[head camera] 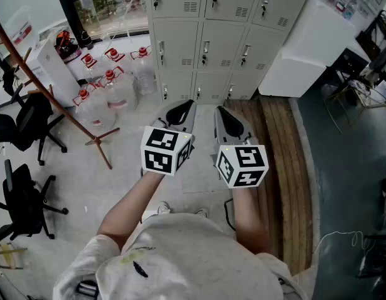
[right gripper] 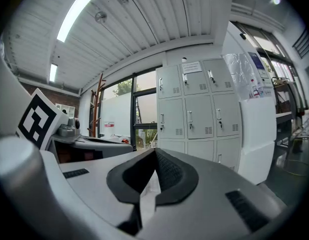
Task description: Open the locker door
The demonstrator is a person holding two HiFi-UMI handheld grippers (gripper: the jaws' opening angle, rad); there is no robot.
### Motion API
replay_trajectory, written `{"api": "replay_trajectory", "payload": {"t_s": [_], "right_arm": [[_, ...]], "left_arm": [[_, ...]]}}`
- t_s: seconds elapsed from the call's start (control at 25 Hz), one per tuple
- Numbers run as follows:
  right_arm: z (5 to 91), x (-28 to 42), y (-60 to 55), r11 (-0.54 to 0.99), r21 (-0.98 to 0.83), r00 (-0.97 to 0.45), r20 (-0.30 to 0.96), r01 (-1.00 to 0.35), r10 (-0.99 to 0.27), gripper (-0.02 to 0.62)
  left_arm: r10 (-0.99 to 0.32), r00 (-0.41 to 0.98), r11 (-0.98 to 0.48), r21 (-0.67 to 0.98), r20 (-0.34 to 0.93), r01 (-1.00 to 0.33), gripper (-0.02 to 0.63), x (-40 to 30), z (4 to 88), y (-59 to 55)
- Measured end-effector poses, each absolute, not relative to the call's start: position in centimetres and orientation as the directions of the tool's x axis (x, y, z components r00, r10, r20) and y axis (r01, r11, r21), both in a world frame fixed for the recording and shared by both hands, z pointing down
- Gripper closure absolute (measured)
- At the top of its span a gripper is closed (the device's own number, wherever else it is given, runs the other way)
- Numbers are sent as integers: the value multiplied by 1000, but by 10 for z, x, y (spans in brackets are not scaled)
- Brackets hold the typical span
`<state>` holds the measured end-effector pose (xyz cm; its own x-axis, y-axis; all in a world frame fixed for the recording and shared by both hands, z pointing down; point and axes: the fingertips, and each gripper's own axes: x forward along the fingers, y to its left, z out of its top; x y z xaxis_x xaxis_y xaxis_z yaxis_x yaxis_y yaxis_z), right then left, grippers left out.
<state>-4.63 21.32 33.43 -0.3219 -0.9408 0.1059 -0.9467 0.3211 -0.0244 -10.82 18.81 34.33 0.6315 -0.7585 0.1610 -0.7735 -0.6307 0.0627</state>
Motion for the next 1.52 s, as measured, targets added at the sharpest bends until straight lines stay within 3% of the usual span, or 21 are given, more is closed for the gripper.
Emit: {"api": "replay_trajectory", "payload": {"t_s": [1.52], "right_arm": [[339, 64, 172, 426, -54, -429, 68, -903, -901, 592]], "left_arm": [[-790, 589, -595, 22, 173, -804, 600, 3, 346, 143]]}}
